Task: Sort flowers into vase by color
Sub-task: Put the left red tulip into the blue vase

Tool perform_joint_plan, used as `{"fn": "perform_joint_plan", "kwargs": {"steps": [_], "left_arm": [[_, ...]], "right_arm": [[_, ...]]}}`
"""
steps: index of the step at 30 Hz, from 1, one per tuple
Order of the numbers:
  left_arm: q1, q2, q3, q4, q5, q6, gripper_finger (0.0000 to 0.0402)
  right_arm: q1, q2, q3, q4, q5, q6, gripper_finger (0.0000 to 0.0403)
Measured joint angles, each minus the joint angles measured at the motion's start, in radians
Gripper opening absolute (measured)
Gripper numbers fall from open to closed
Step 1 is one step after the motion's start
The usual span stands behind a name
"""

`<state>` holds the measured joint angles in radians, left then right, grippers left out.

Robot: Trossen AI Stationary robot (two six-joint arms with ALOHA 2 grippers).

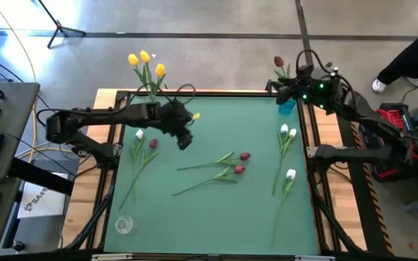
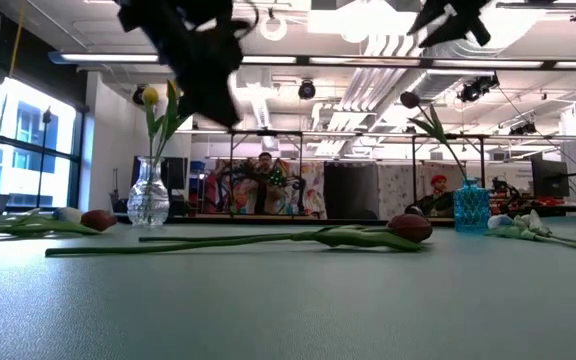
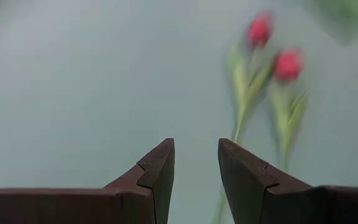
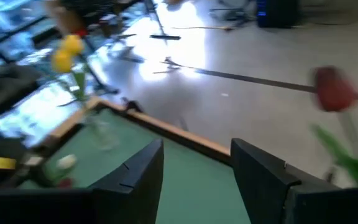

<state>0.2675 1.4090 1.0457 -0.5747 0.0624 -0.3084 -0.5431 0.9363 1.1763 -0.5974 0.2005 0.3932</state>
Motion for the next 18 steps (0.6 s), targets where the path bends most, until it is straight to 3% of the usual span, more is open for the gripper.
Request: {"fn": "perform_joint_plan", "kwargs": {"steps": [7, 11, 18], "left_arm": [[-0.08, -0.022, -0.089, -0.218, -0.049, -0.301, 0.0111], [-0.122, -0.034, -0.105, -0.302, -0.126, -0.397, 0.011], [-0.145, -0.034, -0.145, -0.446, -0.156, -0.501, 0.0098]], "right_arm": [[0.119, 0.0, 0.0, 0.04, 0.056, 0.01, 0.0159], [0.151, 0.012, 0.0, 0.03, 0.069, 0.0, 0.0156], [0.194, 0.068, 0.0, 0.011, 0.071, 0.003, 0.0156]]}}
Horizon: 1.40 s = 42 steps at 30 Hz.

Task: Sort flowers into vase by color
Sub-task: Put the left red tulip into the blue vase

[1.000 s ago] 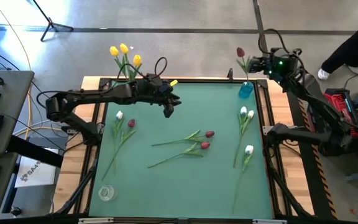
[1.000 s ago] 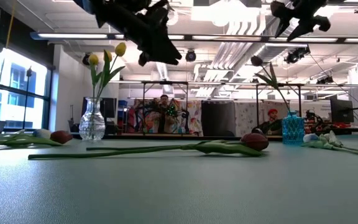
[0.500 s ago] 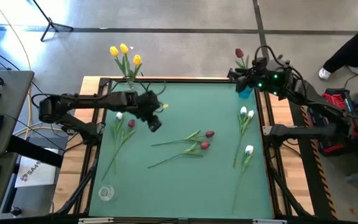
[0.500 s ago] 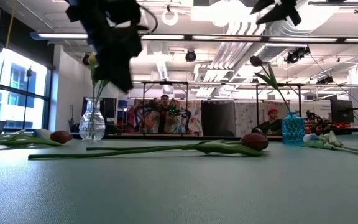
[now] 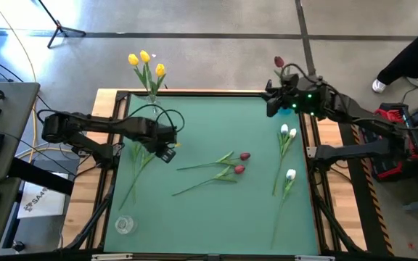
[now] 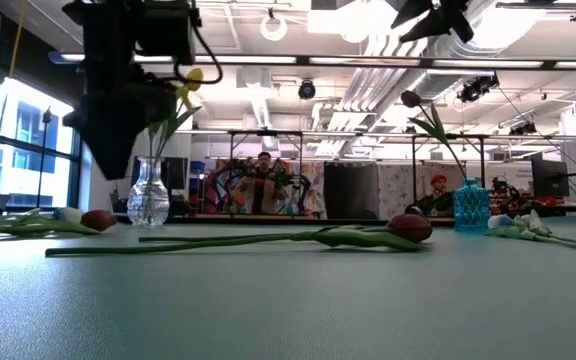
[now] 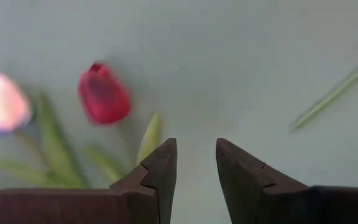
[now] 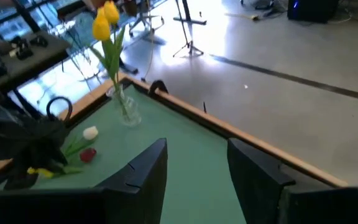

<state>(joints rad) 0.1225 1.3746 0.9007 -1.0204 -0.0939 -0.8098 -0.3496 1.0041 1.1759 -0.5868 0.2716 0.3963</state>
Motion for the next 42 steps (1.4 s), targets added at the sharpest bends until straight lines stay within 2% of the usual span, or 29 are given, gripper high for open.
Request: {"fn": "perform_joint_plan", "kwargs": {"steps": [6, 15, 20, 28, 42], "left_arm": [[0.004, 0.0, -0.064, -0.052, -0.009, 0.007, 0.0094], [0.111, 0.0, -0.215, 0.099, 0.011, 0.025, 0.0094], [0.159, 0.0, -0.22, 0.193, -0.013, 0.084, 0.0094], [0.228, 0.001, -0.22, 0.212, -0.028, 0.137, 0.0094], [0.25, 0.105, -0.217, 0.263, -0.016, 0.185, 0.0085]], "right_arm": [[0.051, 0.056, 0.0, 0.001, 0.008, 0.021, 0.0155], [0.103, 0.116, 0.0, 0.013, 0.009, 0.034, 0.0155], [0.104, 0.124, 0.0, 0.03, 0.009, 0.041, 0.0155], [0.104, 0.122, 0.0, 0.032, 0.009, 0.057, 0.0155], [0.104, 0.122, 0.0, 0.032, 0.017, 0.078, 0.0155]]}}
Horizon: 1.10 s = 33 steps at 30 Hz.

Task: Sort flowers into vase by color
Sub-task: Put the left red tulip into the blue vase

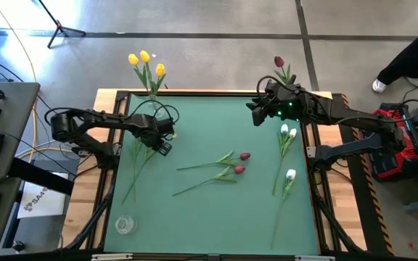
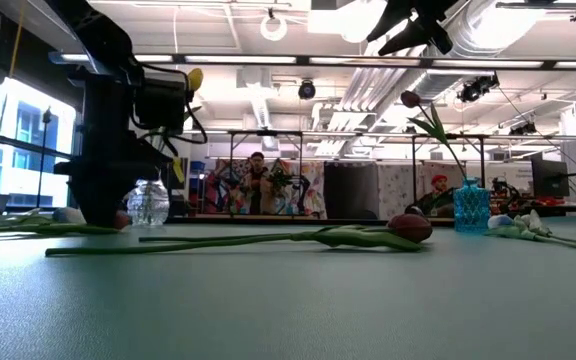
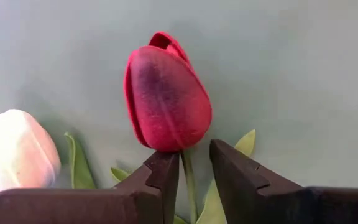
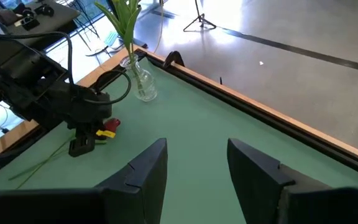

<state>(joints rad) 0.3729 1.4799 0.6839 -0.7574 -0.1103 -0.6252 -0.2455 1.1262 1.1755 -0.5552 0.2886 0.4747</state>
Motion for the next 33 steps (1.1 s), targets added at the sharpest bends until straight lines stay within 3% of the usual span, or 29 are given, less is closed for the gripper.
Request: {"fn": "perform_joint_plan", "kwargs": {"steps": [7, 16, 19, 26, 33], "left_arm": [[-0.017, -0.006, 0.046, 0.043, 0.038, -0.027, 0.0009], [-0.088, -0.006, 0.181, 0.18, 0.18, -0.043, 0.0003], [-0.114, -0.006, 0.242, 0.232, 0.213, 0.004, 0.0003], [-0.134, -0.006, 0.43, 0.26, 0.26, 0.173, 0.0001], [-0.124, -0.006, 0.581, 0.424, 0.262, 0.259, 0.0001]], "right_arm": [[0.0, 0.0, 0.0, -0.042, -0.002, 0.021, 0.0155], [0.053, -0.007, -0.018, -0.28, 0.002, 0.058, 0.0155], [0.085, -0.037, -0.088, -0.199, -0.014, 0.098, 0.0155], [0.126, -0.068, -0.276, 0.158, -0.17, 0.166, 0.0155], [0.158, -0.068, -0.314, 0.276, -0.204, 0.156, 0.0155]]}}
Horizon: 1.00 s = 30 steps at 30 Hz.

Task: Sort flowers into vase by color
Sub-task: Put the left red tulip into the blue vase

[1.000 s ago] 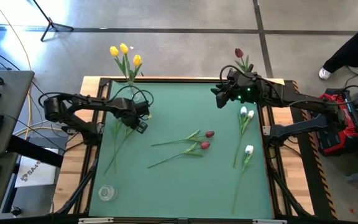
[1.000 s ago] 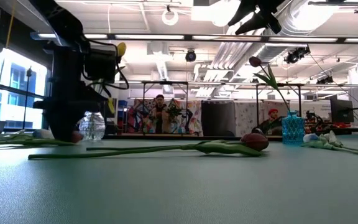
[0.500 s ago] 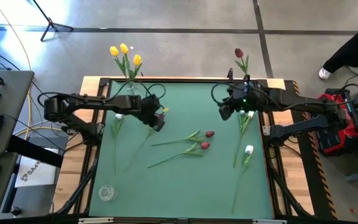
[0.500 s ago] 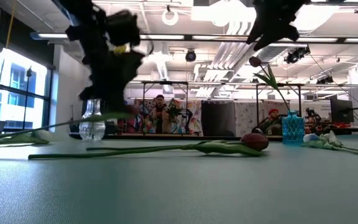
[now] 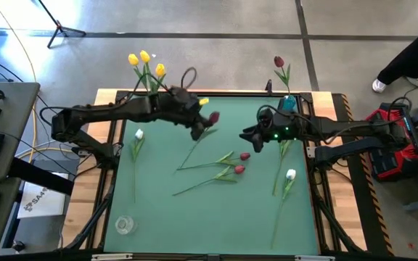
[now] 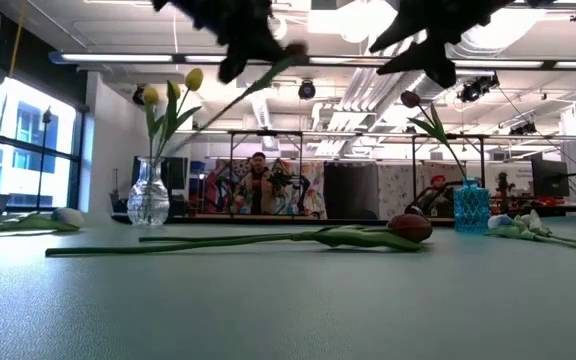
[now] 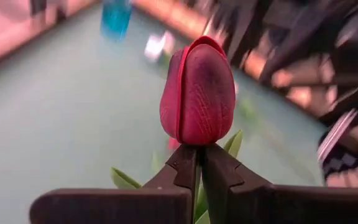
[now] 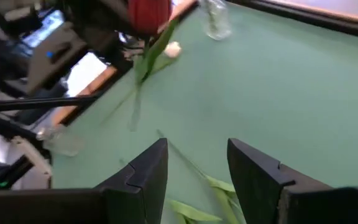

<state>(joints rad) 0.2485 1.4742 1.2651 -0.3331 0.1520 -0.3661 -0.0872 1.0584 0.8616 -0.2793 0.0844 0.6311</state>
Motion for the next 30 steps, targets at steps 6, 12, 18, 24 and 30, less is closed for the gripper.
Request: {"fn": "perform_joint_plan", "kwargs": {"steps": [6, 12, 18, 24, 30], "left_arm": [[0.023, -0.001, 0.02, 0.274, 0.098, 0.024, 0.0001], [0.04, 0.003, 0.02, 0.442, 0.135, 0.072, 0.0001], [0.027, 0.045, 0.02, 0.673, 0.075, 0.085, 0.0001], [0.024, 0.069, 0.02, 0.718, 0.048, 0.083, 0.0], [0.025, 0.07, 0.02, 0.699, 0.045, 0.088, 0.0]], "right_arm": [[0.0, 0.0, 0.0, 0.131, -0.074, -0.075, 0.0155], [-0.001, 0.022, 0.0, 0.223, -0.068, -0.151, 0.0155], [-0.004, 0.136, 0.0, 0.484, -0.044, -0.241, 0.0155], [-0.004, 0.16, 0.007, 0.457, 0.042, -0.239, 0.0155], [-0.016, 0.16, 0.008, 0.448, 0.058, -0.239, 0.0126]]}}
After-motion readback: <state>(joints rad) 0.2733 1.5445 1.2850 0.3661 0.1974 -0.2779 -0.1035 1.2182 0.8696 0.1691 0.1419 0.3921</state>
